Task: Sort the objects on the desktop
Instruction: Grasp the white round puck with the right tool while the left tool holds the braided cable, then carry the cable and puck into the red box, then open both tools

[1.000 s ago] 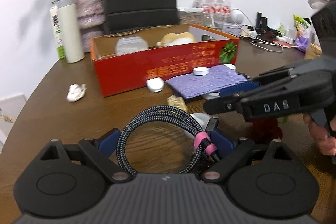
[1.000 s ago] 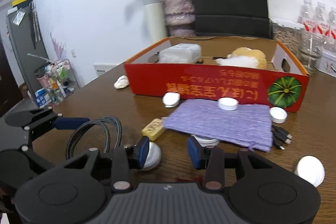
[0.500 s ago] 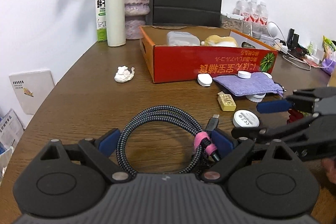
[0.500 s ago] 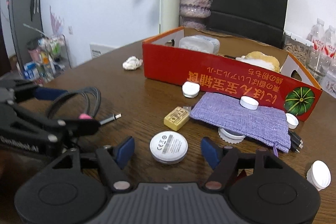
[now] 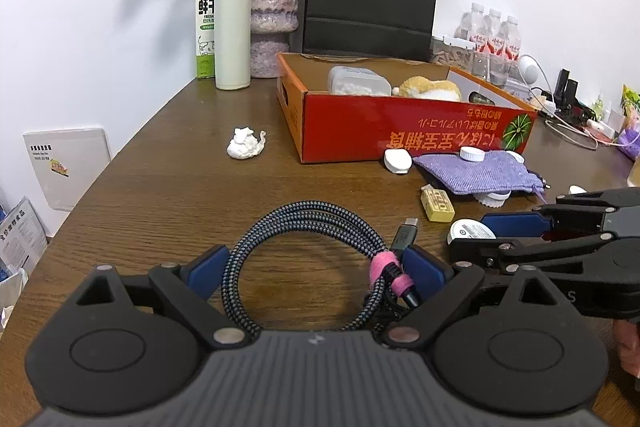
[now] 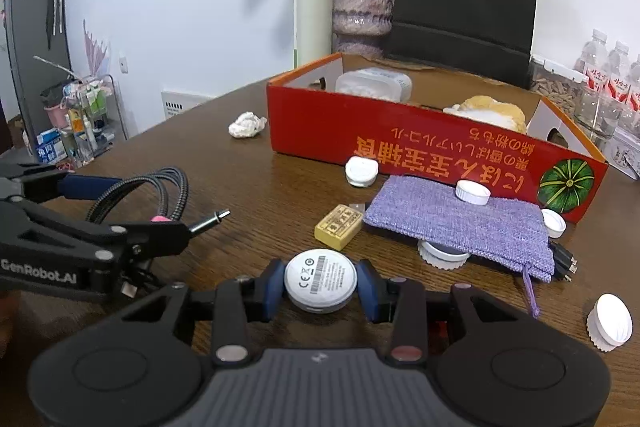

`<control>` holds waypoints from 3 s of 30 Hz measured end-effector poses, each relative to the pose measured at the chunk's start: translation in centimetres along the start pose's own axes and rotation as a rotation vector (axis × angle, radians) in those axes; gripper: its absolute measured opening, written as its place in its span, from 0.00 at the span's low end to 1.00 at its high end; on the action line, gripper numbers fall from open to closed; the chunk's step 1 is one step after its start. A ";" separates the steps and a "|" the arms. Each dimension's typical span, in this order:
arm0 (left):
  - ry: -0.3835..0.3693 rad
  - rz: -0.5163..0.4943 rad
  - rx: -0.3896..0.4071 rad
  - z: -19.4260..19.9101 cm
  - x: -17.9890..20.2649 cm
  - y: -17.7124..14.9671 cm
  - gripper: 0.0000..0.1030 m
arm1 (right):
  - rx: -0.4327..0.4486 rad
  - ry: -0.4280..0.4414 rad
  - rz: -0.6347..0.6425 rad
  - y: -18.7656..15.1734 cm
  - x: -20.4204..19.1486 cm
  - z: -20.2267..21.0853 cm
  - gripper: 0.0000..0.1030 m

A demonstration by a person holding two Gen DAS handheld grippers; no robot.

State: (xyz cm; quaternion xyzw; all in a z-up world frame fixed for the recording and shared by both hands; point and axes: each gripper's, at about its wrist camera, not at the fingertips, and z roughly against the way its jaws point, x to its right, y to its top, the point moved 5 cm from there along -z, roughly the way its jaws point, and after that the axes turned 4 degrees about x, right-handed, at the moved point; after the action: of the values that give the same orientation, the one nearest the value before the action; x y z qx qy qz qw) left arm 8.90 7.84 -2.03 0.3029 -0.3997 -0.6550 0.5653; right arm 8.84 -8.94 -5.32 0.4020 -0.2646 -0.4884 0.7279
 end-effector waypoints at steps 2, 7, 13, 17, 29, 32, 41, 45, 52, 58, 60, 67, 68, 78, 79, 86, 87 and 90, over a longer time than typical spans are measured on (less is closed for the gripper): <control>0.000 0.006 0.006 0.1 0.2 0.2 0.92 | 0.022 -0.002 -0.003 0.2 0.1 0.5 0.37; -0.004 0.001 0.029 0.5 1.0 1.1 0.92 | 0.076 -0.007 -0.018 1.1 0.6 1.8 0.37; -0.004 -0.003 0.092 1.0 2.5 3.6 0.92 | 0.172 -0.030 -0.028 3.3 2.3 3.8 0.37; -0.009 -0.010 0.146 0.9 3.9 6.0 0.92 | 0.239 -0.060 -0.021 5.4 4.0 5.0 0.37; -0.003 0.007 0.266 -4.0 7.8 13.1 0.93 | 0.380 -0.169 -0.040 11.3 10.4 4.0 0.37; 0.021 0.007 0.290 -6.2 8.3 14.2 0.93 | 0.377 -0.175 -0.070 11.7 12.4 2.4 0.37; 0.064 -0.023 0.248 -14.3 9.5 14.7 0.93 | 0.274 -0.194 -0.086 11.6 17.4 -4.4 0.37; 0.079 -0.061 0.236 -16.7 10.0 14.8 0.93 | 0.224 -0.207 -0.101 11.5 19.4 -7.0 0.37; 0.069 -0.111 0.217 -20.0 11.0 14.7 0.93 | 0.167 -0.216 -0.109 11.0 21.3 -9.9 0.37; 0.075 -0.145 0.256 -19.3 11.1 14.2 0.84 | 0.155 -0.221 -0.101 10.2 21.0 -10.2 0.37; 0.077 -0.156 0.260 -19.1 11.3 14.1 0.84 | 0.158 -0.221 -0.097 10.1 20.8 -10.1 0.37; 0.077 -0.154 0.263 -19.0 11.3 14.1 0.89 | 0.159 -0.223 -0.093 10.0 20.5 -10.0 0.37; 0.077 -0.152 0.267 -18.9 11.3 14.1 0.94 | 0.164 -0.223 -0.096 10.0 20.5 -9.9 0.38; 0.120 -0.065 0.349 -17.4 10.1 14.5 1.00 | 0.225 -0.258 -0.174 10.4 21.8 -8.6 0.82; 0.128 -0.058 0.351 -17.4 9.9 14.6 1.00 | 0.228 -0.264 -0.172 10.4 21.8 -8.6 0.84; 0.143 -0.036 0.333 -17.5 9.5 14.6 1.00 | 0.248 -0.251 -0.144 10.5 21.2 -8.3 0.99; 0.144 -0.036 0.335 -17.5 9.4 14.6 1.00 | 0.249 -0.250 -0.144 10.5 21.1 -8.3 0.99; 0.139 -0.025 0.346 -17.0 9.3 14.4 1.00 | 0.254 -0.250 -0.144 10.6 21.0 -8.0 1.00</control>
State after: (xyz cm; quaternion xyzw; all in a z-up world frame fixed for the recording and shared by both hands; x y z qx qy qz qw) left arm 28.87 -4.94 2.50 0.4450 -0.4626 -0.5611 0.5227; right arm 28.38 -23.66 -0.84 0.4447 -0.3829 -0.5481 0.5959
